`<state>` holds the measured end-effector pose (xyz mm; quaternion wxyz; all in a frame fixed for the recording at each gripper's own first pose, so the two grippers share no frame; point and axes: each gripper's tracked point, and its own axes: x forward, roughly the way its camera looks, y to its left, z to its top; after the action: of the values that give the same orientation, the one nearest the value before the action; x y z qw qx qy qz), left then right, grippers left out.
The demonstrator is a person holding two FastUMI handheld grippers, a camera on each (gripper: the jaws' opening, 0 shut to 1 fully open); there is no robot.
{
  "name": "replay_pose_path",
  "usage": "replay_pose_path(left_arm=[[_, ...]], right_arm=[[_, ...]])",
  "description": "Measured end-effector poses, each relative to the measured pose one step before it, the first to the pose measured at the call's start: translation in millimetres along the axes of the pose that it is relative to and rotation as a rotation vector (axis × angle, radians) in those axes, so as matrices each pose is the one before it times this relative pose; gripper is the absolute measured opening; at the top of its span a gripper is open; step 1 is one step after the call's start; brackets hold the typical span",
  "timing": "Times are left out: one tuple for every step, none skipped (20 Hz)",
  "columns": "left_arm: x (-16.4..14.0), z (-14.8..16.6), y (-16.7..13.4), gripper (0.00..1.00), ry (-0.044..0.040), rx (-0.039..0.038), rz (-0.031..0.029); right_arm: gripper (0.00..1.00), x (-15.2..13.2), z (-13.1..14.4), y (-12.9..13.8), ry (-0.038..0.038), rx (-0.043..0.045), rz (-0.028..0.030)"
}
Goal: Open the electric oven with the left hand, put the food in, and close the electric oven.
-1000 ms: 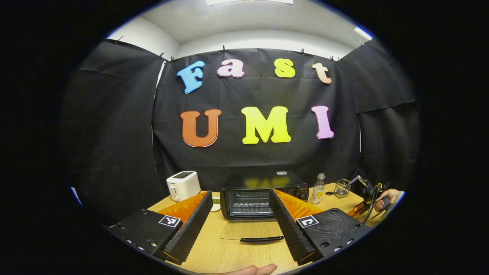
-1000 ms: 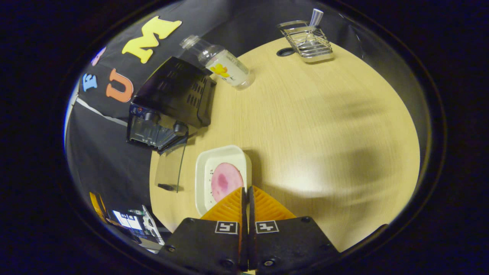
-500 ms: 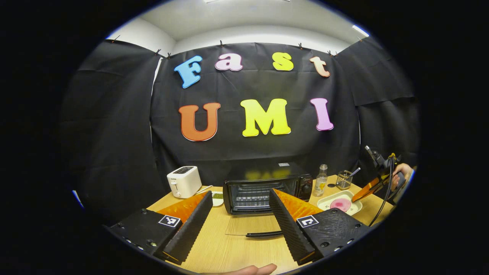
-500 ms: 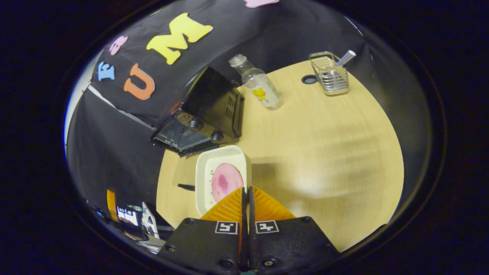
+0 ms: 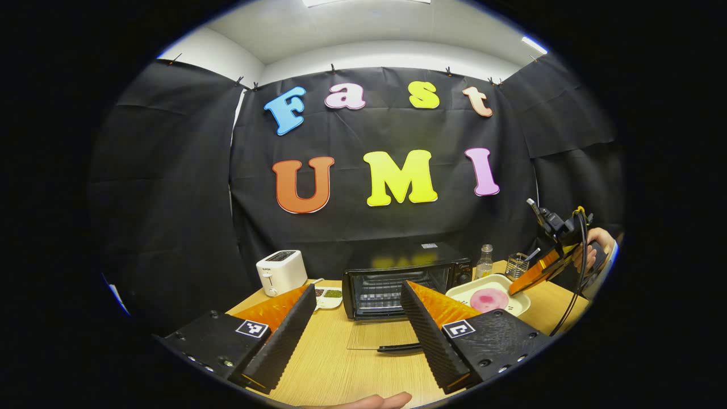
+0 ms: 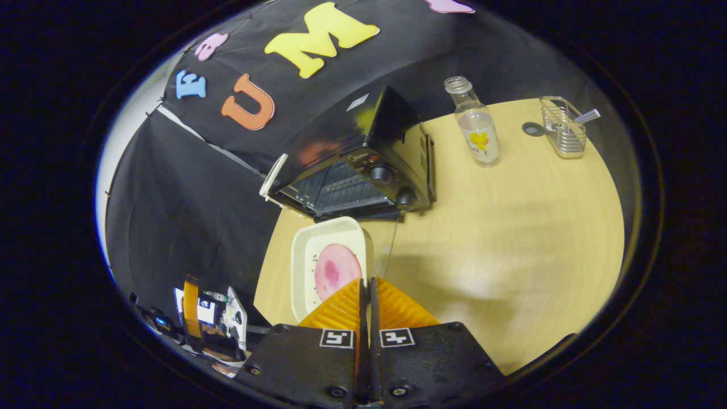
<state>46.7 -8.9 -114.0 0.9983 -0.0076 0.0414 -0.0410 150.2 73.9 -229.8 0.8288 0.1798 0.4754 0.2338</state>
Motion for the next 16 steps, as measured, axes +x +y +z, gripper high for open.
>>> replay_pose_path(left_arm=[[0.09,0.38,3.52,0.95,-0.00630,0.00301,0.00626],[0.88,0.02,4.30,0.95,-0.00246,0.00227,0.00767],[0.61,-1.03,3.65,0.96,-0.00137,0.00251,0.00978],[0.42,-0.24,2.77,0.96,-0.00342,0.00049,0.00592],[-0.12,-0.57,1.40,0.96,-0.00418,-0.00221,0.00241],[0.17,0.00,2.50,0.96,-0.00431,-0.00539,0.00114],[0.32,-2.29,1.58,0.96,-0.00082,-0.00792,-0.00012],[1.51,-4.00,2.61,0.96,0.00480,-0.00823,0.00007],[1.51,-3.70,2.85,0.96,0.00709,-0.00539,0.00421],[2.73,-4.09,4.77,0.95,0.00658,-0.00324,0.00834],[1.56,-4.03,5.43,0.96,0.00843,-0.00312,0.00876],[1.64,-3.85,4.45,0.96,0.00652,-0.00268,0.00831],[1.50,-3.54,3.45,0.96,0.00779,-0.00075,0.00775],[1.00,-3.65,4.30,0.96,0.00755,-0.00135,0.00873],[-0.19,-2.82,4.53,0.96,0.00476,-0.00164,0.00750],[0.32,-2.42,3.21,0.96,0.00186,-0.00255,0.00464]], right_arm=[[0.04,9.43,2.87,6.92,-0.01016,0.00330,-0.00187],[0.00,10.03,2.76,5.67,-0.00634,0.00213,-0.00374],[0.00,11.14,2.28,6.71,-0.00568,0.00669,0.00143],[0.01,11.96,2.36,6.45,-0.00245,0.01184,0.00171],[0.01,11.92,2.65,6.57,-0.00349,0.01790,0.00564],[0.01,14.18,2.05,2.79,-0.00867,0.01552,-0.00378],[0.01,12.69,1.62,3.05,-0.00524,0.01436,-0.01056],[0.00,12.90,0.66,4.30,-0.01209,0.01465,-0.01118],[0.04,12.66,2.62,2.91,-0.01249,0.00720,-0.01089],[0.00,10.80,0.78,3.87,-0.01359,0.00992,-0.00787],[0.04,11.67,2.70,3.16,-0.01306,0.01111,-0.01010],[0.04,10.70,4.03,2.72,-0.01755,0.01398,-0.00984],[0.07,11.23,3.97,0.87,-0.01891,0.01596,-0.01390],[0.00,11.37,4.97,0.43,-0.02258,0.01885,-0.01724],[0.00,10.60,5.53,-0.63,-0.02699,0.01770,-0.02041],[0.04,10.64,5.76,-0.23,-0.02947,0.02485,-0.01793]])
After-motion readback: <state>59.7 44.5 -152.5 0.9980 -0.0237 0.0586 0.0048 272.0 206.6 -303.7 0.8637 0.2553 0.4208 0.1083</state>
